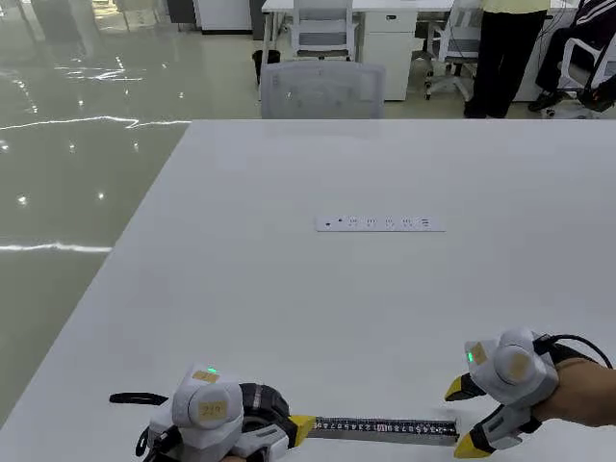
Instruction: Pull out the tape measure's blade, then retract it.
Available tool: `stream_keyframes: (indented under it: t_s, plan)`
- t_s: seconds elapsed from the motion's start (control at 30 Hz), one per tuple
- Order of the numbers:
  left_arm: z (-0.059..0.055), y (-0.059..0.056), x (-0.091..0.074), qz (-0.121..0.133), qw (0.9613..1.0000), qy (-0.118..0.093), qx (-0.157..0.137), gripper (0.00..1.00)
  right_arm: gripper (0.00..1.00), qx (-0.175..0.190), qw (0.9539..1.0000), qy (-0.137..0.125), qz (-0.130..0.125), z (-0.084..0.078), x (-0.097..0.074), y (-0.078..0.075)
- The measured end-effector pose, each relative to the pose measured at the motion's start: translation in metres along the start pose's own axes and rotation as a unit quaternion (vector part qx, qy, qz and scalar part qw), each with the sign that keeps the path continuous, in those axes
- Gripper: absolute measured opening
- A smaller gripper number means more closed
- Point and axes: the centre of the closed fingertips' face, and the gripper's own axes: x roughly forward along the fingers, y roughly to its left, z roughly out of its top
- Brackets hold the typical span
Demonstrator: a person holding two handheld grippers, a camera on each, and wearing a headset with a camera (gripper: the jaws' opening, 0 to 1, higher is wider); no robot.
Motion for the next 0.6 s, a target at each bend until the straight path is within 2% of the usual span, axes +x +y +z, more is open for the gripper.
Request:
stream_keyframes:
  t_s: [0.17,0.6]
  plan:
    - [0.0032,-0.001,0.0003,-0.001,1.0,-0.008,0.004,1.0,0.38,0.003,1.0,0.003,0.004,-0.0018,0.003,0.0008]
    - [0.0028,-0.0008,0.0007,-0.001,1.0,-0.008,-0.001,1.0,0.3,-0.003,0.9998,0.017,0.008,-0.0062,0.0095,0.002]
